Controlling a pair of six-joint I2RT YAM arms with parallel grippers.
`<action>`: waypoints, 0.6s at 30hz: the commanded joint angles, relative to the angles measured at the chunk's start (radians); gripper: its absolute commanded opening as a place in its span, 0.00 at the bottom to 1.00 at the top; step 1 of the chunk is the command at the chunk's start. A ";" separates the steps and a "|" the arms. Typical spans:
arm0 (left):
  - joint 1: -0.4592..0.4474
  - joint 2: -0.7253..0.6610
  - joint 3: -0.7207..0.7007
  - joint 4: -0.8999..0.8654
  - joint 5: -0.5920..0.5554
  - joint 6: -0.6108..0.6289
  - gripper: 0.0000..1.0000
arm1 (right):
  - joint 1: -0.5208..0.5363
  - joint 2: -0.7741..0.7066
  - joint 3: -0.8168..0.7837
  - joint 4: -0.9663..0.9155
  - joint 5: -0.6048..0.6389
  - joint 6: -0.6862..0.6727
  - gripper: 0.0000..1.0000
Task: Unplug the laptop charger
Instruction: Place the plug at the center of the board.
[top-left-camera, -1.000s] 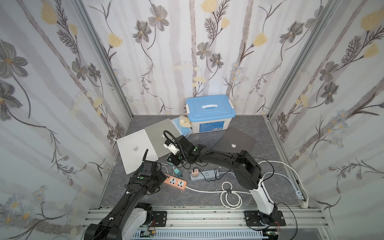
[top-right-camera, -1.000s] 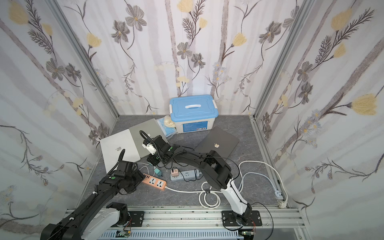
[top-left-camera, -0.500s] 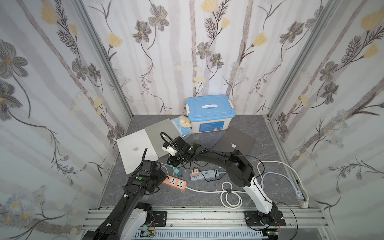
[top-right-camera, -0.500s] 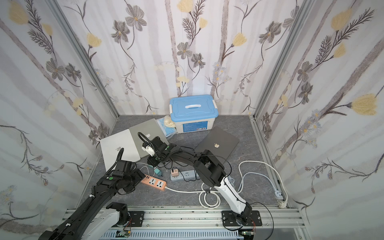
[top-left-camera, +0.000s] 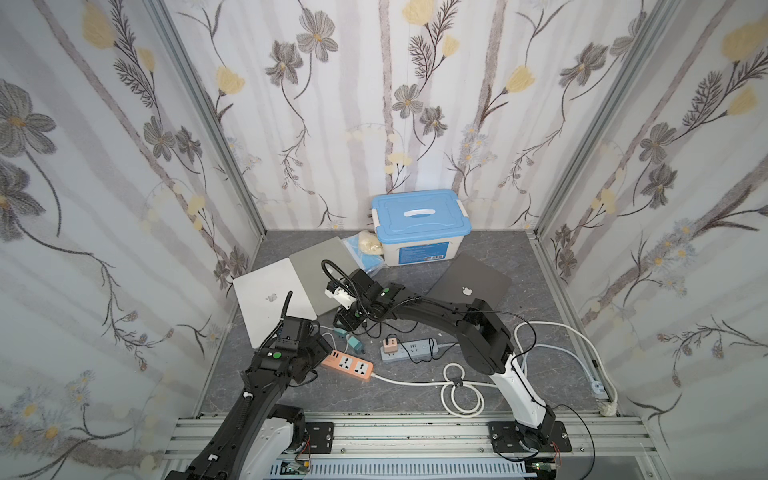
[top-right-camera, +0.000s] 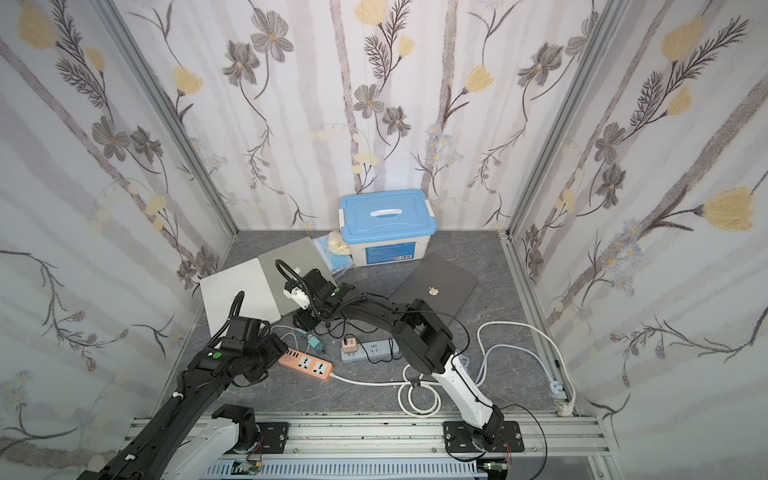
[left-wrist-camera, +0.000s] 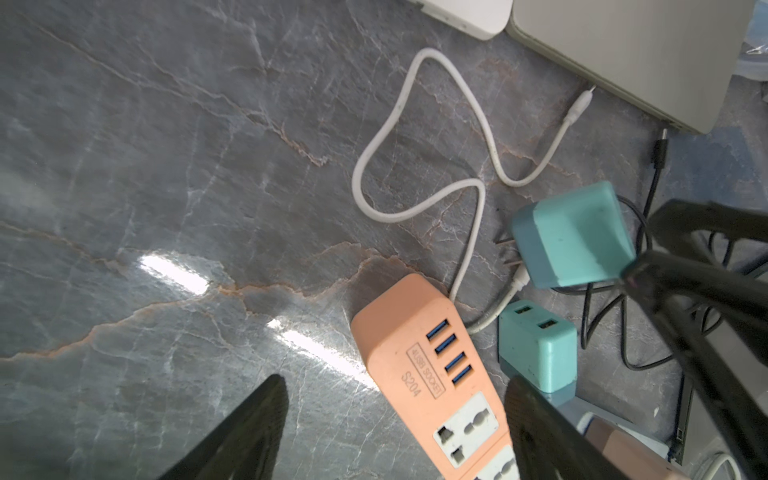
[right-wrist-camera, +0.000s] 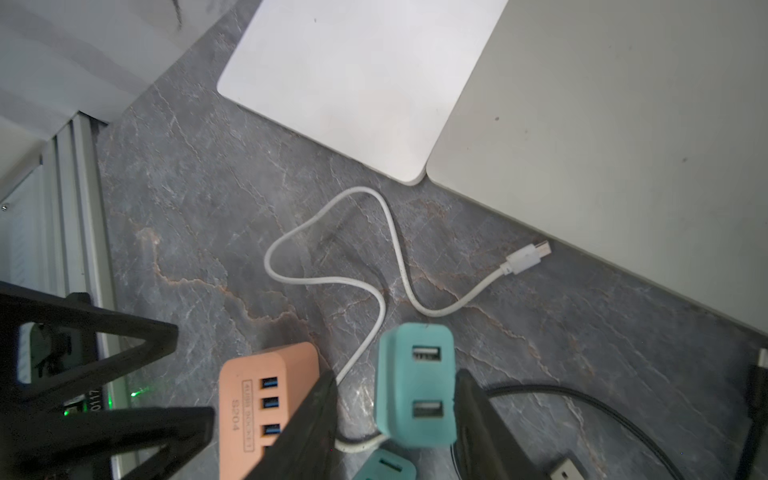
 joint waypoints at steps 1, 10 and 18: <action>-0.002 -0.004 0.019 -0.026 -0.005 0.019 0.85 | 0.001 -0.042 0.008 0.010 0.018 -0.024 0.50; -0.035 0.021 0.117 -0.056 0.002 0.089 0.86 | -0.022 -0.211 -0.132 -0.008 0.056 -0.040 0.53; -0.168 0.155 0.271 -0.035 -0.017 0.144 0.87 | -0.158 -0.550 -0.583 0.089 0.075 0.014 0.55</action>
